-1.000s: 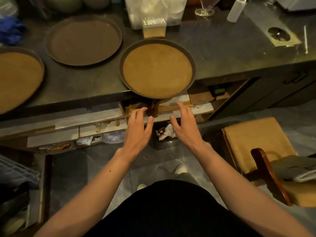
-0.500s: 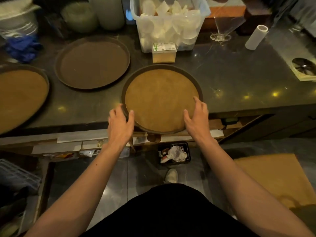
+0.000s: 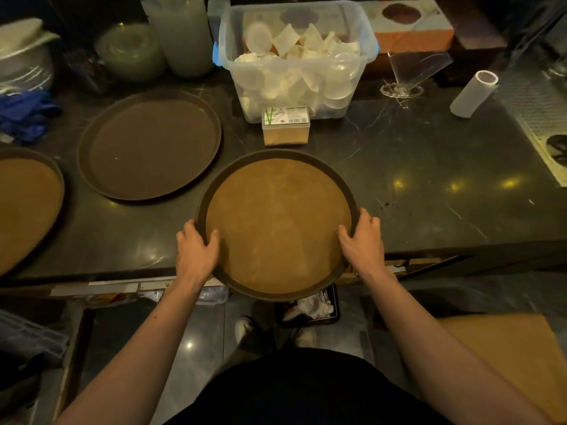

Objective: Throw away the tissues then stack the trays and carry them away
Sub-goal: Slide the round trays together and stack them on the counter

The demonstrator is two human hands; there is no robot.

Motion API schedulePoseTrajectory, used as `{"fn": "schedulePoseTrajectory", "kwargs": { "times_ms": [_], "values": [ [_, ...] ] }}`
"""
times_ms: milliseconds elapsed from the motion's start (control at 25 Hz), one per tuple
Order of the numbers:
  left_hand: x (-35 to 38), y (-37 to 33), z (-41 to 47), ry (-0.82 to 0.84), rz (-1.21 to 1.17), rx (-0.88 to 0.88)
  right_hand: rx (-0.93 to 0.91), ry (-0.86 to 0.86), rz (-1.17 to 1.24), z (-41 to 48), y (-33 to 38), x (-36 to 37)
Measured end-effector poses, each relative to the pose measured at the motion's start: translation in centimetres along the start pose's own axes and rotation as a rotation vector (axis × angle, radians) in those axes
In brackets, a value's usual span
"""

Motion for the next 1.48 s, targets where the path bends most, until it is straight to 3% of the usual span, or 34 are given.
{"fn": "schedulePoseTrajectory", "kwargs": {
  "times_ms": [240,560,800,1120,1480],
  "values": [
    [-0.1,0.1,2.6,0.034,-0.016,-0.019,0.105,-0.004,-0.012,1.3,0.3,0.1],
    [-1.6,-0.8,1.7,-0.174,-0.136,0.003,0.061,-0.275,0.267,-0.1,0.9,-0.5],
    [-3.6,1.0,-1.6,-0.322,-0.174,-0.010,-0.042,-0.255,0.356,-1.1,2.3,-0.4],
    [-7.8,8.4,-3.2,-0.450,-0.270,-0.106,-0.162,-0.150,0.341,-3.9,7.4,5.0],
    [-16.3,20.8,2.5,-0.368,-0.314,-0.160,-0.223,-0.184,0.220,-9.3,16.4,17.3]
  ]
}}
Point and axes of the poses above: each hand's wrist, its own z-axis towards the middle knuckle, its own x-axis out of the palm, y = z × x, the point moved 4 cm from there along z, towards the middle knuckle, and after that the axes turned 10 degrees about z, right-handed, at the moved point
